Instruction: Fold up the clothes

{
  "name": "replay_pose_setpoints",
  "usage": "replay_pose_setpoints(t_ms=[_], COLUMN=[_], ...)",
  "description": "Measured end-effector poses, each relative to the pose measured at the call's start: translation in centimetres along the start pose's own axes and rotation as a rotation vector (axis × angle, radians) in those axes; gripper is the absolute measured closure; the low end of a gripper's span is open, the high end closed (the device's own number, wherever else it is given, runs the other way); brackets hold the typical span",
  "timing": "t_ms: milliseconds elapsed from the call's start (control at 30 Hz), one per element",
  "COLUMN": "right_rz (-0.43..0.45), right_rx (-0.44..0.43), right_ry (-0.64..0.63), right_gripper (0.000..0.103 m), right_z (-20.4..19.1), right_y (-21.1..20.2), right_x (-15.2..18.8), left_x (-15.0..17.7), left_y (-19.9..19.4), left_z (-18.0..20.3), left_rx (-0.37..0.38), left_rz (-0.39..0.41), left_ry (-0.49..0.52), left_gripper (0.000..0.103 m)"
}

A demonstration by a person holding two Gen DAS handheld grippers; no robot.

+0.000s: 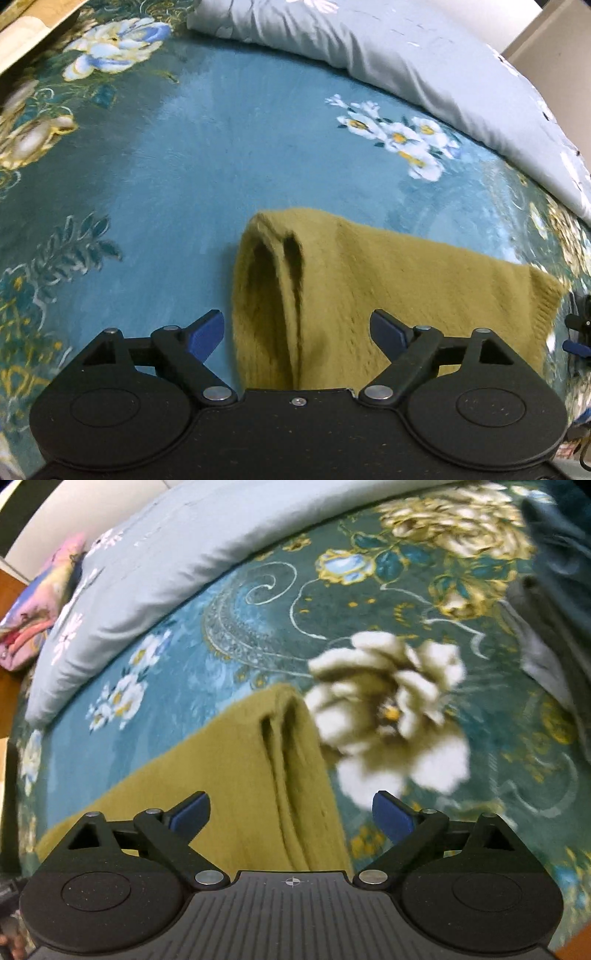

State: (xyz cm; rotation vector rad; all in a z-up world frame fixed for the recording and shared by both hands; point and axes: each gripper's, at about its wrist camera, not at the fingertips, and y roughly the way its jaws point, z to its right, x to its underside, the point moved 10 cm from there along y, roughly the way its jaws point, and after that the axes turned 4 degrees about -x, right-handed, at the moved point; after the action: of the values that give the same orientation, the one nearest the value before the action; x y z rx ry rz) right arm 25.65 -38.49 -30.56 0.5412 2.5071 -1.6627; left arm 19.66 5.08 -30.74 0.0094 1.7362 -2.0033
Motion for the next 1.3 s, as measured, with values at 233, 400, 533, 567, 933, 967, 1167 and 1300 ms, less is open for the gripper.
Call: replay_pose_setpoints(t_ms=[233,400,533,567,933,967,1167,1300], right_rz=[-0.045,-0.089,-0.108,-0.119,-0.129,-0.119,-0.048,0.003], right_rx=[-0.032,-0.051,-0.068,-0.083,-0.086,-0.093,-0.148,-0.173], right_ry=[0.001,-0.009,-0.044,-0.032,-0.049,-0.048,-0.066,-0.106], right_gripper=[0.009,0.018,0.044,0.048,0.081,0.082,0.083,0.083], right_z=[-0.1,0.0,-0.2,-0.2,-2.0,-2.1,-3.9,-6.1], right_y=[4.8,6.3,6.3,6.3,6.1,5.8,4.7,5.5], right_x=[-2.8,-3.3,-3.5,-3.6,-4.1,-4.3,-7.3,-11.2], left_x=[-2.3,-2.5,-2.3,-2.3,-2.9,-3.2,-7.0,-11.7], left_y=[3.3,4.9,5.4,5.4,4.2,3.9,2.9,3.6], left_z=[-1.4,-1.4,-1.4,-1.4,-0.3,-0.1,0.8,2.2], left_rx=[0.029,0.05,0.048,0.053,0.09,0.092,0.127,0.133], left_rz=[-0.001,-0.044,-0.044,-0.045,-0.031,-0.02,0.056,0.095], left_ry=[-0.148,-0.195,-0.225,-0.232,-0.258,-0.261,-0.243,-0.167], left_gripper=[0.019,0.02,0.021,0.024,0.081,0.081,0.081,0.081])
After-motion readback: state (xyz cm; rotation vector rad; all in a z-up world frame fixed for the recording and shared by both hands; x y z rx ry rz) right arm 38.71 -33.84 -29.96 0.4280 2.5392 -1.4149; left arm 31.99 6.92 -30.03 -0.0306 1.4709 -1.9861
